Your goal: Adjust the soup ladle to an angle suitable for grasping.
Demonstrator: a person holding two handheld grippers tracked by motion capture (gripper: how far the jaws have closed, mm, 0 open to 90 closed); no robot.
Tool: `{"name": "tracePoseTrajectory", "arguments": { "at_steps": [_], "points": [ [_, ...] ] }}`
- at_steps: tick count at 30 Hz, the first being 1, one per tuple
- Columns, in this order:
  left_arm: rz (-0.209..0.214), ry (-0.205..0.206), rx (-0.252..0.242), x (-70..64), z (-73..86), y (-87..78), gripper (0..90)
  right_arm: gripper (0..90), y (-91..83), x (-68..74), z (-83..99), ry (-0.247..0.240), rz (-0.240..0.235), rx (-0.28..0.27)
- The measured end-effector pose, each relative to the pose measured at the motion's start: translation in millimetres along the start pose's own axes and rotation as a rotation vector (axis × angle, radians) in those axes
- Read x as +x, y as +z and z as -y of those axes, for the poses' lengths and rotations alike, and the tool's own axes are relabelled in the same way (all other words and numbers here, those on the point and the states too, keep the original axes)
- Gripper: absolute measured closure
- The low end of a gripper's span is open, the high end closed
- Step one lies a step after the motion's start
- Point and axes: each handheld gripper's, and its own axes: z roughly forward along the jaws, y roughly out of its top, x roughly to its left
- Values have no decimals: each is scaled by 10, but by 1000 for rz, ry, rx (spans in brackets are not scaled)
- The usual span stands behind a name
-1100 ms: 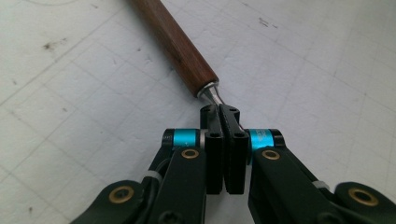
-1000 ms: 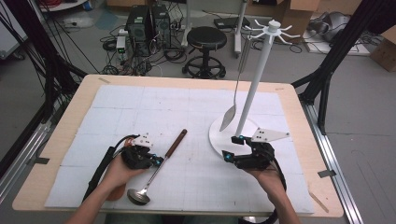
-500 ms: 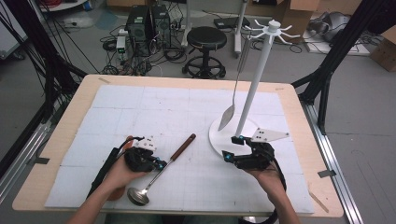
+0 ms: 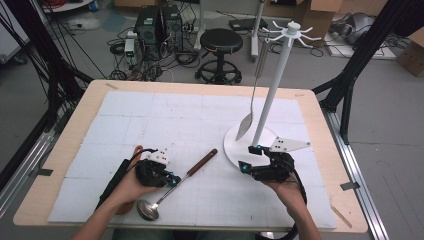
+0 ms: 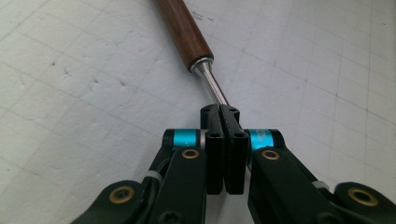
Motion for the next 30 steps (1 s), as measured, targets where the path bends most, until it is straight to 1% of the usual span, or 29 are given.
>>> {"name": "tracePoseTrajectory", "arguments": {
  "at_steps": [1,2,4,5,6,12,16,21,30],
  "points": [
    [1,7,4,-3,0,0,887,293,-1,-1,1,2,0,1],
    [4,4,-2,-9,-2,7,888,293,-2,-2,3,3,2,-1],
    [9,9,6,-13,-5,6,888,293,-4,-10,5,2,4,-1],
    [12,20,7,-11,-7,7,889,293,-6,-10,7,4,5,-2],
    [13,13,8,-24,-10,11,889,293,-5,-12,8,3,4,-3],
    [34,47,23,-51,-32,32,891,293,2,-15,13,2,4,0],
    [46,48,21,-62,-30,39,893,293,6,-16,16,4,3,1],
    [66,60,33,-79,-40,47,893,293,8,-15,18,4,5,2],
    [93,79,39,-115,-54,73,894,293,8,-14,20,4,3,4]
  ]
}}
